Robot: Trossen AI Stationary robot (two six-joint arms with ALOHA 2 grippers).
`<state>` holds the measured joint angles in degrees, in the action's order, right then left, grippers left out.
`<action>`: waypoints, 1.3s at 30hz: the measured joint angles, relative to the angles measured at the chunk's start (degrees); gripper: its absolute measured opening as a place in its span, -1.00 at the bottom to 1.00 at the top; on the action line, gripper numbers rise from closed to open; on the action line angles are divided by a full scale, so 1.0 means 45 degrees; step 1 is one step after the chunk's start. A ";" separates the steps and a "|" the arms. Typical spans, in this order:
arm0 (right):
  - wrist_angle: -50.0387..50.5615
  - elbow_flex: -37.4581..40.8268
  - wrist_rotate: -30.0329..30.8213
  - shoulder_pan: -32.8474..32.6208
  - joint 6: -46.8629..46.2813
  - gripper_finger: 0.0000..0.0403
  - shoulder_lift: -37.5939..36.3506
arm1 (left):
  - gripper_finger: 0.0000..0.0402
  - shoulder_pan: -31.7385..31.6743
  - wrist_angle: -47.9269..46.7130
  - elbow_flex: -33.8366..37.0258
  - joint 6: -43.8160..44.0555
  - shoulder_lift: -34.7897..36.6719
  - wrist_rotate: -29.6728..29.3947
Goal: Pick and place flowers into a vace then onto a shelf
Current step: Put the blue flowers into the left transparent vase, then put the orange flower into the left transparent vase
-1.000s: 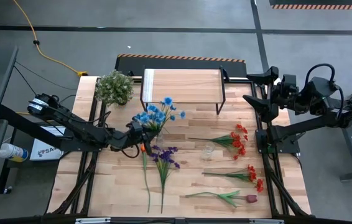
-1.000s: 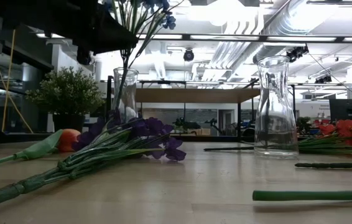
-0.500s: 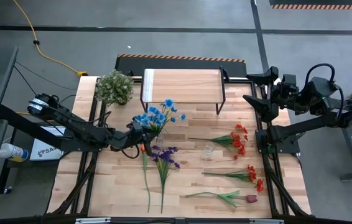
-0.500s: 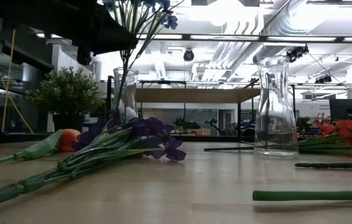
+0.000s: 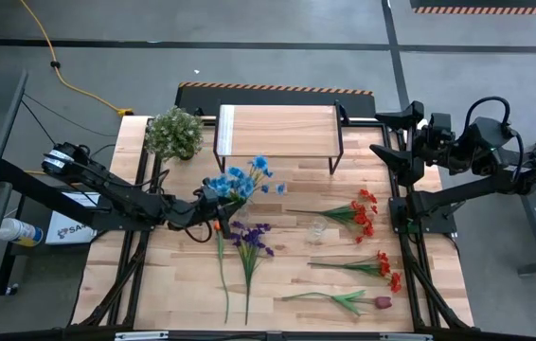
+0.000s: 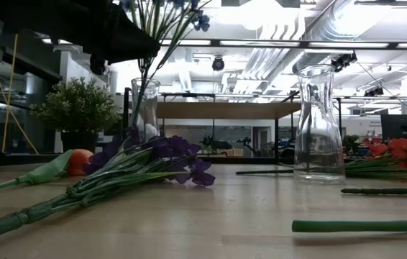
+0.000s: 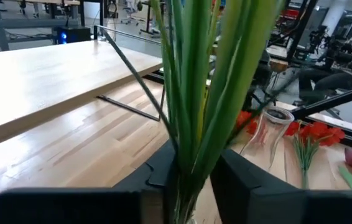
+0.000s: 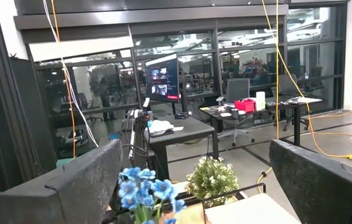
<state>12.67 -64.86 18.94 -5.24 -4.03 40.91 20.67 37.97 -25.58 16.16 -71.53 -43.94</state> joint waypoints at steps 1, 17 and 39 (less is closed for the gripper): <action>0.0000 0.0000 0.0001 -0.0002 0.0000 0.96 0.0000 | -0.30 0.0000 -0.0072 0.0000 0.0012 0.0000 -0.0010; 0.0000 -0.0001 -0.0004 0.0001 0.0000 0.96 0.0001 | 0.38 0.0000 -0.0367 -0.0003 -0.0094 0.0456 0.0091; 0.0000 0.0000 -0.0004 0.0000 0.0000 0.96 0.0004 | 0.40 0.0000 -0.5232 -0.0004 0.0836 0.3561 0.3232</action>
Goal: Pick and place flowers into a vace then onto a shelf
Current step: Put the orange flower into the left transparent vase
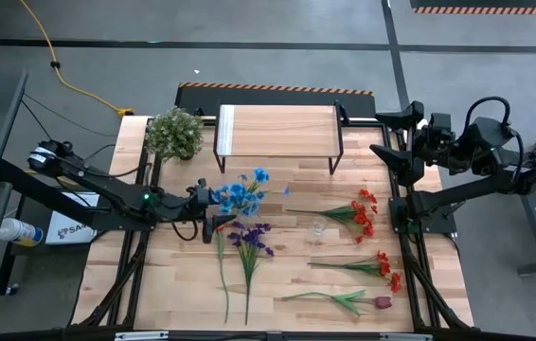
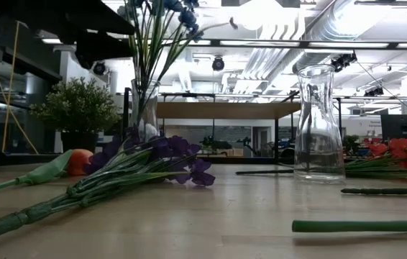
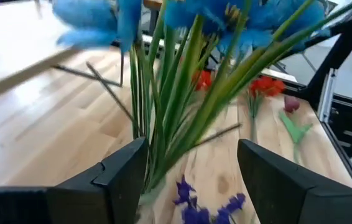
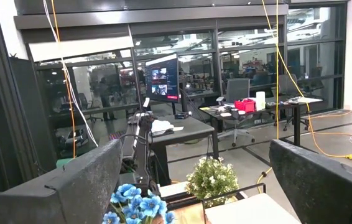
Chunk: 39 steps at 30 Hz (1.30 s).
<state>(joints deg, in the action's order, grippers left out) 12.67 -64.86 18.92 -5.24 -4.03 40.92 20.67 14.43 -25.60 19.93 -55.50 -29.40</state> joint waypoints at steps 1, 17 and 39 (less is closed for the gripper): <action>0.0000 -0.0004 0.0004 0.0001 0.0000 0.96 -0.0004 | 0.40 0.0000 -0.0187 0.0001 0.0022 0.0183 0.0084; 0.0000 0.0000 0.0002 -0.0002 0.0000 0.96 -0.0004 | 0.40 -0.0002 -0.2821 0.0004 0.1469 0.3570 0.2872; -0.0004 0.0000 -0.0170 -0.0004 0.0101 0.96 -0.0004 | 0.40 0.2316 -0.1111 0.0004 0.8334 0.4035 0.5458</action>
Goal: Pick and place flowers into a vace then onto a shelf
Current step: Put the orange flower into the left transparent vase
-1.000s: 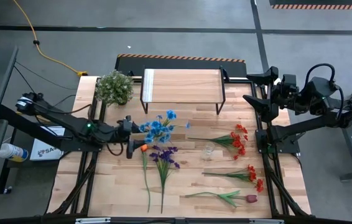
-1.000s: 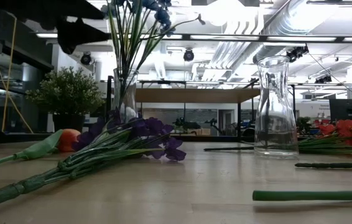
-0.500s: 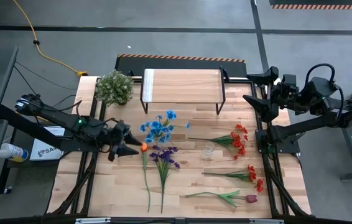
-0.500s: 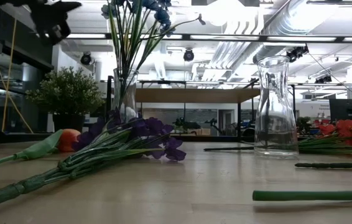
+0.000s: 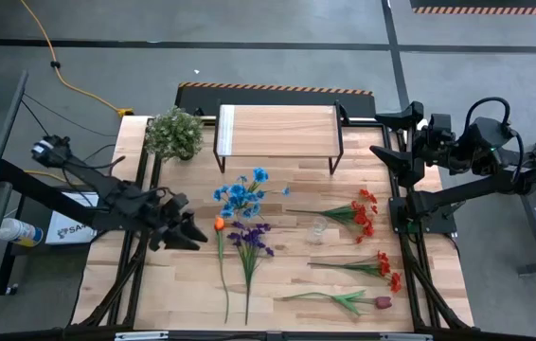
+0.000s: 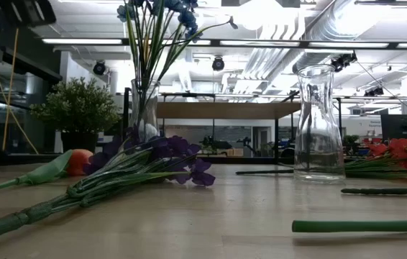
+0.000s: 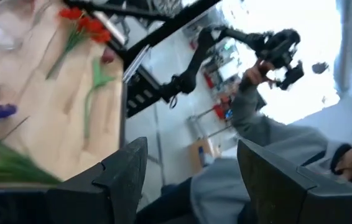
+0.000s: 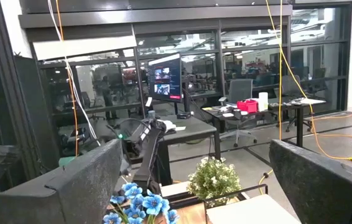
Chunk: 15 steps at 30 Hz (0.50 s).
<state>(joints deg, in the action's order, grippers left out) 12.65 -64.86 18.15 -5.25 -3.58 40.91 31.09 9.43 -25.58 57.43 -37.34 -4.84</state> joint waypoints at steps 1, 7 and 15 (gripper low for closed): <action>0.0004 0.0000 0.0000 0.0000 0.0027 0.96 0.0000 | 0.40 0.0340 0.0158 0.0000 0.0015 0.0000 -0.0536; -0.0001 0.0000 0.0004 -0.0001 0.0252 0.96 0.0000 | 0.40 0.2045 0.0161 0.0000 0.1112 -0.0013 -0.2847; -0.0005 0.0000 -0.0155 0.0004 0.0246 0.96 0.0000 | 0.40 0.3613 0.0099 -0.0005 0.4556 -0.1143 -0.4364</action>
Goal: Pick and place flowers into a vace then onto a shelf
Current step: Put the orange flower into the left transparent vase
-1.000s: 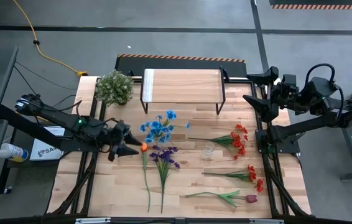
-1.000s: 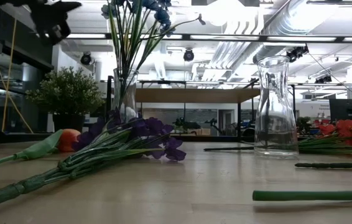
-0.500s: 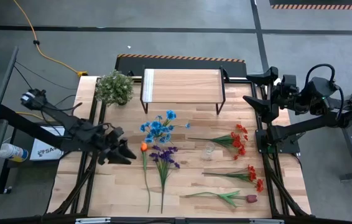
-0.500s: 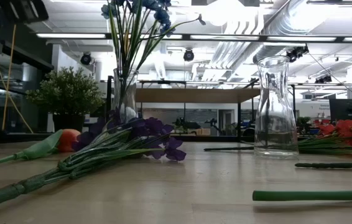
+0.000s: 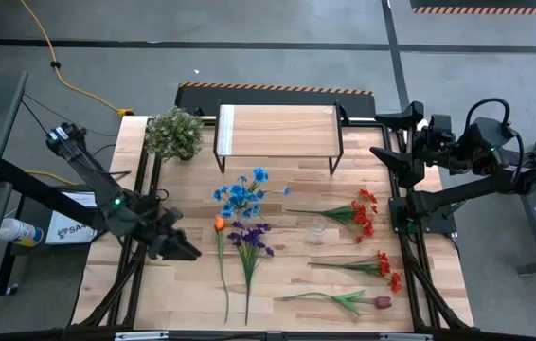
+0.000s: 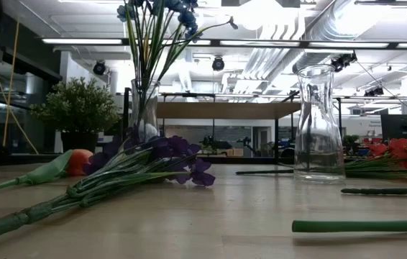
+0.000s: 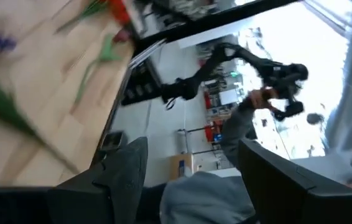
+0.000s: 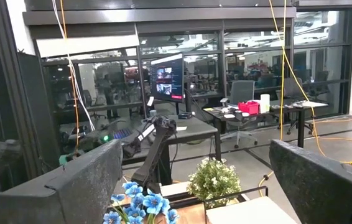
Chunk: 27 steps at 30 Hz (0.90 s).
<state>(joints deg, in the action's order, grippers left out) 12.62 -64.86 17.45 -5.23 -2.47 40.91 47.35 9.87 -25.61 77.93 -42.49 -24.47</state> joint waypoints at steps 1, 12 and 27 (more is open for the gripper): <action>0.0000 0.0000 0.0003 -0.0003 -0.0001 0.96 0.0000 | 0.40 0.0088 -0.0106 0.0000 0.0583 -0.0274 -0.0013; -0.0005 0.0000 -0.0005 -0.0005 -0.0008 0.96 0.0000 | 0.40 0.0152 -0.1617 0.0000 0.6184 -0.3218 0.0045; -0.0005 0.0000 -0.0010 -0.0005 -0.0008 0.96 0.0000 | 0.40 0.0147 -0.1589 0.0000 0.8415 -0.5117 -0.0633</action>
<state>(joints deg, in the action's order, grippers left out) 12.60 -64.86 17.41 -5.26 -2.50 40.91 48.01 2.72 -25.61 115.80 -65.52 -27.32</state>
